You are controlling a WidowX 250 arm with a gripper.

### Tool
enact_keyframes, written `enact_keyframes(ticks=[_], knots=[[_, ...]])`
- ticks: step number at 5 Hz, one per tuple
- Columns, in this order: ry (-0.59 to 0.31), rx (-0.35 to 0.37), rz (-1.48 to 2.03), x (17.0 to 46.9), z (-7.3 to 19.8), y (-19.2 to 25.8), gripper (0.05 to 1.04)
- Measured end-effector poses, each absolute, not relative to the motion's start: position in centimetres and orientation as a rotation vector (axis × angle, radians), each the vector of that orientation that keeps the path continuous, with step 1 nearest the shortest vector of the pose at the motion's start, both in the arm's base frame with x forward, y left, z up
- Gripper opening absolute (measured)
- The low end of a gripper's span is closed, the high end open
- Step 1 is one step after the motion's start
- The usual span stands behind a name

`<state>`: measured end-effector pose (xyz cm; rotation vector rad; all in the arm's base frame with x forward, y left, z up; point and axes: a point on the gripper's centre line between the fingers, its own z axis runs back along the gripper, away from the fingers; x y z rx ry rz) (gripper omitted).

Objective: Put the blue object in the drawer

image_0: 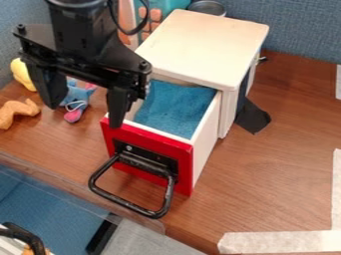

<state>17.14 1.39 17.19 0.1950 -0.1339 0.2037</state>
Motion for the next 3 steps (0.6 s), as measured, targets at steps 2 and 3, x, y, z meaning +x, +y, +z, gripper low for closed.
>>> enact_keyframes(ticks=[2, 3], knots=[[-0.07, 0.206, 0.295, 18.2, 15.4, 4.0, 1.0], [-0.071, 0.212, 0.353, 19.6, 14.9, 6.0, 1.0]])
